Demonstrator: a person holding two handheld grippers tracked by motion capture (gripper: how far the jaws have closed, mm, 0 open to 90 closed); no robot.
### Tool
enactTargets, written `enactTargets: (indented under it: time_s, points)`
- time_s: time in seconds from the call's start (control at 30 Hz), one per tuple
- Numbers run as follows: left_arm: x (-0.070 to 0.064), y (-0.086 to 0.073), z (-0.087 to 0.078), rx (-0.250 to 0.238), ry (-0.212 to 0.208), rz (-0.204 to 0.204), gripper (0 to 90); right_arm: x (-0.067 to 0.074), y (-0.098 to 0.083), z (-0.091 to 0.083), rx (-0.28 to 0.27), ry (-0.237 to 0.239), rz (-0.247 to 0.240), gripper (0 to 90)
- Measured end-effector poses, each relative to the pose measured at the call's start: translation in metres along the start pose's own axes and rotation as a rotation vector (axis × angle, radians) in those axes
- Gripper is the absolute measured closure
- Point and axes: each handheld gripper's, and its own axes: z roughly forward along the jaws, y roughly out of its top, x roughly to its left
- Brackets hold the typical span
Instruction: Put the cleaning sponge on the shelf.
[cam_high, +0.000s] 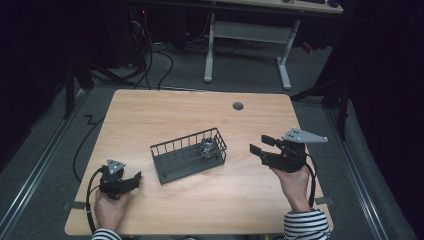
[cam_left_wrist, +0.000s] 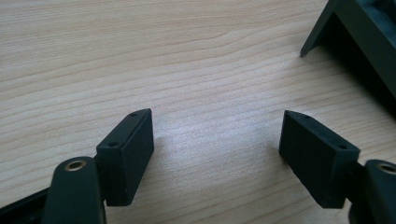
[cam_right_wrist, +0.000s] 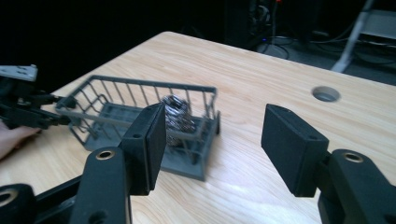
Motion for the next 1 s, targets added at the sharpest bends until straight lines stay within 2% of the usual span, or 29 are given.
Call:
enactTargets:
  time_s: [0.03,0.07,0.27,0.67,0.9,1.0]
  points:
    - [0.000,0.000,0.000,0.000,0.000,0.000,26.7,0.000,0.000,0.000,0.000,0.000,0.000,40.7]
    - [0.000,0.000,0.000,0.002,0.000,0.001,26.7,-0.006,-0.009,-0.003,0.001,-0.008,0.029,40.6]
    - [0.000,0.000,0.000,0.001,0.001,0.002,26.3,-0.015,-0.028,-0.005,0.003,-0.046,0.057,40.7]
    - [0.000,0.000,0.000,0.001,-0.001,0.003,26.1,-0.034,-0.068,0.008,0.057,-0.103,0.107,41.6]
    - [-0.001,-0.001,-0.001,0.000,-0.003,0.000,25.2,-0.041,-0.090,0.009,0.058,-0.125,0.134,41.6]
    - [-0.001,-0.001,-0.001,0.000,-0.002,0.000,25.3,-0.047,-0.101,0.009,0.071,-0.153,0.149,41.4]
